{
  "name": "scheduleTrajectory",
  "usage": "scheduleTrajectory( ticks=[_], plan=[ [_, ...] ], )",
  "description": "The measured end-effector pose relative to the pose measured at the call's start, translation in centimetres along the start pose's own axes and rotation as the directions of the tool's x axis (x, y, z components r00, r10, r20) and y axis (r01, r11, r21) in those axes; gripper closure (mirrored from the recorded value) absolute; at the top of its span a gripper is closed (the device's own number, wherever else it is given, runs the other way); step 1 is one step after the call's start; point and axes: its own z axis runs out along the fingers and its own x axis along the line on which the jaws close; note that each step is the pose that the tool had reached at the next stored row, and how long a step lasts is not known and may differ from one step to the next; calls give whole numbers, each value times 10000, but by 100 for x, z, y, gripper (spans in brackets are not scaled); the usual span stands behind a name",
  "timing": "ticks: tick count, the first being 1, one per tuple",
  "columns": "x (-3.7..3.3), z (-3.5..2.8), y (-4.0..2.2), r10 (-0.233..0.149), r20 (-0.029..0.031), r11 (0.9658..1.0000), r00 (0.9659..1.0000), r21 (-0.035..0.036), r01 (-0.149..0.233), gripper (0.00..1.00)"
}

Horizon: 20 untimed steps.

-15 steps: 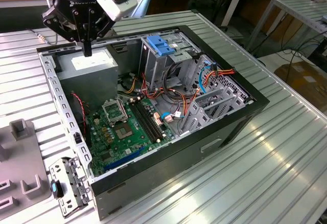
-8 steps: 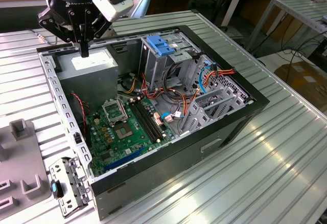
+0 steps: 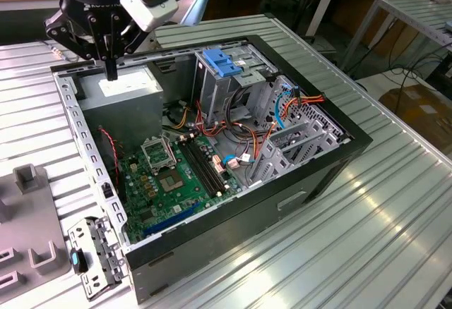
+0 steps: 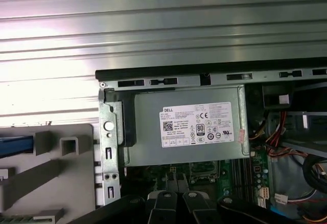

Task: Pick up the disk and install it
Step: 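Reach for the disk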

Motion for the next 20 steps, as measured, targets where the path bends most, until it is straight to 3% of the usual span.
scheduleTrajectory(
  ticks=[20],
  plan=[
    [154, 17, -13, 5, -130, 10000, 9999, 11, -5, 89]
  ],
)
